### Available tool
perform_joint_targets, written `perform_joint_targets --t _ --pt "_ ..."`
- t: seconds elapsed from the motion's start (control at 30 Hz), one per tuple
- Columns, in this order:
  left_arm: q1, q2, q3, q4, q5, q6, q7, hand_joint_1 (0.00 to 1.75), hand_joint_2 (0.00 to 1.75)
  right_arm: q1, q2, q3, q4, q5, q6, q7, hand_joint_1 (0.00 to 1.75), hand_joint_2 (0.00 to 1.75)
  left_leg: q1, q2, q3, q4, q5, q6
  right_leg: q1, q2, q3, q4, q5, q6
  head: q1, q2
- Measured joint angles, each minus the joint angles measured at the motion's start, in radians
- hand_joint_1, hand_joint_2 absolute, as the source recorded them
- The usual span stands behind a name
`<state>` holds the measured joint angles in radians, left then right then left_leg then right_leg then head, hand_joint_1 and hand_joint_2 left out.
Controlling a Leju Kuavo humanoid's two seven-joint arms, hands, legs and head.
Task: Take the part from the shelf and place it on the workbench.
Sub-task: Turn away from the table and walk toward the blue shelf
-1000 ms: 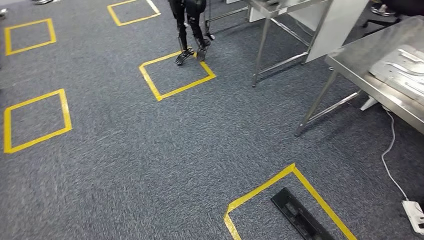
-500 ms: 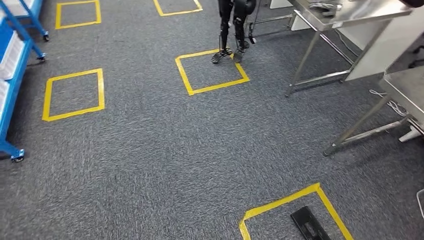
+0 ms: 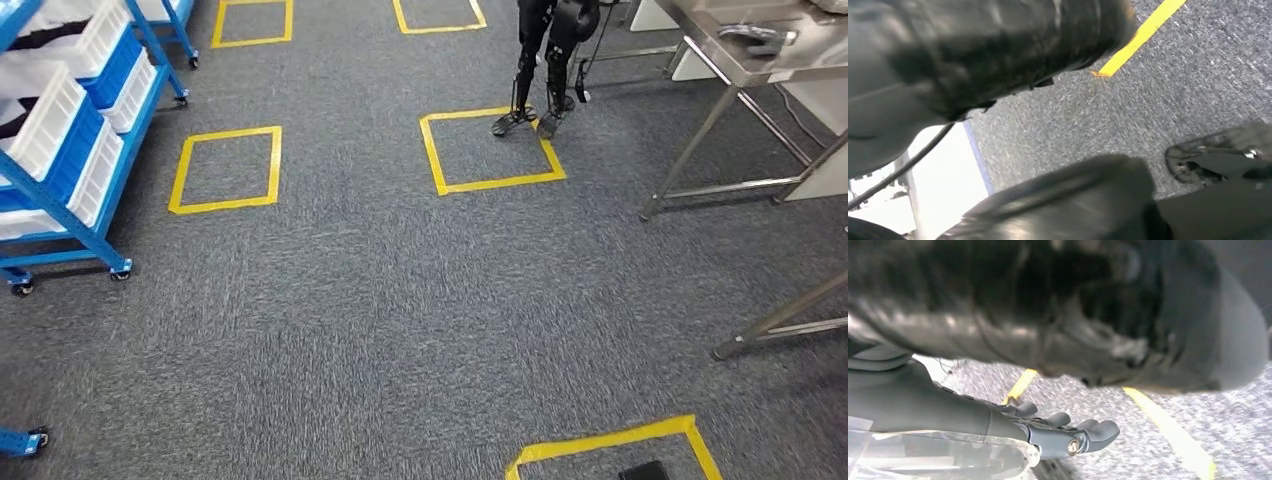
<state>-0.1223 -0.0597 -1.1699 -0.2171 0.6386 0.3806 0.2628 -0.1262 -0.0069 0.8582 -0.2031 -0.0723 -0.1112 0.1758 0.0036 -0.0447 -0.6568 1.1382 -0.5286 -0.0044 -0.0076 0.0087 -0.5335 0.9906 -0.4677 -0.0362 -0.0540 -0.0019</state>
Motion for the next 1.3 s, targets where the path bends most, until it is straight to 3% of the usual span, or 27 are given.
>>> perform_joint_targets --t 0.07,0.1,0.13,0.2,0.27,0.3,0.37,0.4,0.47,0.53,0.57,0.6,0.63,0.67,0.73,0.8,0.83,0.9,0.97,1.03,1.1,1.13,1.17,1.23,1.3 --pt "-0.003 0.000 0.001 0.000 -0.005 0.000 -0.003 0.00 0.00 0.003 0.005 0.002 0.000 0.000 0.014 0.001 0.00 0.00 0.006 0.023 -0.058 0.108 -0.041 -0.010 0.001 -0.033 0.001 0.002 -0.005 -0.002 -0.003 0.000" --pt "-0.002 0.000 0.001 0.000 -0.008 0.000 -0.003 0.00 0.00 0.005 0.007 0.004 0.000 0.000 0.019 0.001 0.00 0.00 0.009 0.028 -0.068 0.125 -0.037 -0.014 0.000 -0.048 0.001 0.005 -0.009 0.000 -0.003 0.000" --pt "-0.001 0.000 0.001 0.000 -0.010 0.000 -0.002 0.00 0.00 0.006 0.009 0.006 0.000 0.000 0.021 0.002 0.00 0.00 0.012 0.034 -0.061 0.110 -0.018 -0.018 -0.001 -0.063 0.002 0.008 -0.014 0.002 -0.003 0.000" --pt "0.000 0.000 0.001 0.000 -0.010 0.000 -0.001 0.00 0.00 0.006 0.012 0.009 0.000 0.000 0.022 0.002 0.00 0.00 0.015 0.068 -0.003 -0.006 0.043 -0.021 -0.003 -0.088 0.005 0.019 -0.025 0.010 -0.004 0.000" --pt "-0.003 0.000 0.001 0.000 -0.011 0.000 -0.001 0.00 0.00 0.005 0.014 0.011 0.000 0.000 0.022 0.002 0.00 0.00 0.012 0.104 0.046 -0.096 0.073 -0.013 0.001 -0.108 0.008 0.031 -0.039 0.022 -0.002 0.000" --pt "-0.004 0.000 0.001 0.000 -0.011 0.000 -0.001 0.00 0.00 0.004 0.014 0.012 0.000 0.000 0.022 0.002 0.00 0.00 0.009 0.110 0.053 -0.110 0.073 -0.006 0.004 -0.116 0.010 0.034 -0.043 0.029 0.000 0.000" --pt "-0.002 0.000 0.001 0.000 -0.011 0.000 -0.001 0.00 0.00 0.000 0.016 0.013 0.000 0.000 0.022 0.002 0.00 0.00 0.008 0.089 0.054 -0.110 0.073 0.008 0.005 -0.129 0.017 0.033 -0.049 0.039 0.003 0.000" --pt "-0.001 0.000 0.001 0.000 -0.011 0.000 -0.001 0.00 0.00 -0.002 0.016 0.014 -0.001 0.000 0.023 0.002 0.00 0.00 0.009 0.079 0.056 -0.114 0.075 0.013 0.003 -0.120 0.019 0.036 -0.054 0.045 0.004 0.000" --pt "-0.002 0.000 0.001 0.000 -0.011 0.003 -0.001 0.00 0.00 -0.004 0.017 0.015 -0.001 0.000 0.025 0.002 0.00 0.00 0.015 0.059 0.059 -0.122 0.080 0.026 -0.003 -0.072 -0.001 0.089 -0.092 0.055 0.010 0.000" --pt "-0.005 0.000 0.001 0.000 -0.014 0.007 -0.004 0.00 0.00 -0.001 0.017 0.016 -0.001 0.000 0.030 0.001 0.00 0.00 0.015 0.036 0.058 -0.124 0.082 0.032 -0.005 -0.028 -0.060 0.212 -0.152 0.058 0.016 0.000" --pt "-0.006 0.000 0.001 0.000 -0.016 0.008 -0.006 0.00 0.00 0.001 0.017 0.016 -0.001 0.001 0.034 0.001 0.00 0.00 0.014 0.022 0.057 -0.123 0.082 0.033 -0.005 -0.021 -0.091 0.271 -0.172 0.059 0.017 0.000" --pt "-0.005 0.000 0.001 0.000 -0.019 0.009 -0.009 0.00 0.00 0.003 0.017 0.016 -0.001 0.004 0.037 0.001 0.00 0.00 0.014 0.008 0.057 -0.123 0.082 0.033 -0.006 -0.019 -0.110 0.301 -0.172 0.059 0.017 0.000" --pt "-0.004 0.000 0.001 0.000 -0.023 0.010 -0.013 0.00 0.00 0.005 0.017 0.017 -0.001 0.009 0.040 0.001 0.00 0.00 0.014 -0.007 0.057 -0.122 0.082 0.033 -0.007 -0.016 -0.112 0.293 -0.151 0.059 0.017 0.000" --pt "-0.003 0.000 0.001 0.000 -0.026 0.012 -0.019 0.00 0.00 0.005 0.017 0.018 -0.001 0.013 0.042 0.001 0.00 0.00 0.015 -0.022 0.058 -0.120 0.081 0.032 -0.009 -0.011 -0.097 0.250 -0.116 0.058 0.017 0.000" --pt "-0.004 -0.001 0.001 0.000 -0.031 0.015 -0.029 0.00 0.00 0.005 0.017 0.022 -0.001 0.020 0.045 0.000 0.00 0.00 0.016 -0.050 0.056 -0.114 0.081 0.026 -0.015 0.035 -0.046 0.123 -0.050 0.055 0.017 0.000" --pt "-0.005 -0.002 0.001 0.000 -0.031 0.017 -0.026 0.00 0.00 0.004 0.018 0.025 -0.001 0.026 0.051 0.000 0.00 0.00 0.017 -0.074 0.050 -0.112 0.083 0.012 -0.017 0.078 -0.019 0.055 -0.033 0.051 0.018 0.000" --pt "-0.005 -0.002 0.001 0.000 -0.030 0.017 -0.022 0.00 0.00 0.003 0.018 0.026 -0.001 0.029 0.055 0.000 0.00 0.00 0.018 -0.085 0.047 -0.115 0.086 0.004 -0.015 0.084 -0.017 0.052 -0.035 0.047 0.018 0.000" --pt "-0.001 -0.002 0.001 0.000 -0.029 0.014 -0.012 0.00 0.00 0.000 0.019 0.027 -0.001 0.034 0.058 0.000 0.00 0.00 0.021 -0.096 0.041 -0.119 0.091 -0.011 -0.016 0.059 -0.013 0.044 -0.028 0.033 0.017 0.000" --pt "0.000 -0.001 0.001 0.001 -0.028 0.010 -0.007 0.00 0.00 0.000 0.021 0.031 -0.001 0.036 0.059 -0.001 0.00 0.00 0.018 -0.053 0.018 -0.078 0.064 -0.019 -0.018 0.030 -0.007 0.033 -0.020 0.017 0.012 0.000" --pt "-0.004 -0.001 0.001 0.001 -0.029 0.008 -0.007 0.00 0.00 0.001 0.024 0.035 -0.001 0.036 0.061 -0.001 0.00 0.00 0.016 0.006 -0.035 0.037 0.001 -0.022 -0.012 -0.002 -0.006 0.029 -0.018 0.007 0.006 0.000" --pt "-0.005 -0.001 0.001 0.001 -0.031 0.007 -0.007 0.00 0.00 0.004 0.025 0.040 -0.001 0.037 0.065 -0.002 0.00 0.00 0.016 0.026 -0.079 0.138 -0.036 -0.025 -0.006 -0.038 -0.007 0.031 -0.020 0.004 0.006 0.000" --pt "-0.004 -0.001 0.001 0.001 -0.033 0.006 -0.007 0.00 0.00 0.005 0.025 0.042 -0.001 0.038 0.067 -0.002 0.00 0.00 0.016 0.031 -0.078 0.142 -0.029 -0.025 -0.004 -0.054 -0.006 0.032 -0.022 0.003 0.006 0.000" --pt "-0.002 -0.001 0.001 0.001 -0.034 0.006 -0.007 0.00 0.00 0.004 0.026 0.043 -0.001 0.038 0.068 -0.002 0.00 0.00 0.016 0.036 -0.057 0.109 -0.006 -0.024 -0.003 -0.068 -0.006 0.034 -0.024 0.003 0.006 0.000" --pt "-0.002 -0.001 0.001 0.001 -0.035 0.005 -0.007 0.00 0.00 0.001 0.026 0.044 -0.001 0.040 0.071 -0.002 0.00 0.00 0.010 0.069 0.016 -0.018 0.046 -0.015 0.001 -0.092 -0.004 0.038 -0.030 0.008 0.005 0.000" --pt "-0.005 -0.001 0.001 0.001 -0.037 0.003 -0.007 0.00 0.00 -0.001 0.027 0.046 -0.001 0.043 0.072 -0.002 0.00 0.00 0.002 0.096 0.061 -0.102 0.067 -0.001 0.006 -0.112 -0.001 0.042 -0.036 0.016 0.008 0.000"
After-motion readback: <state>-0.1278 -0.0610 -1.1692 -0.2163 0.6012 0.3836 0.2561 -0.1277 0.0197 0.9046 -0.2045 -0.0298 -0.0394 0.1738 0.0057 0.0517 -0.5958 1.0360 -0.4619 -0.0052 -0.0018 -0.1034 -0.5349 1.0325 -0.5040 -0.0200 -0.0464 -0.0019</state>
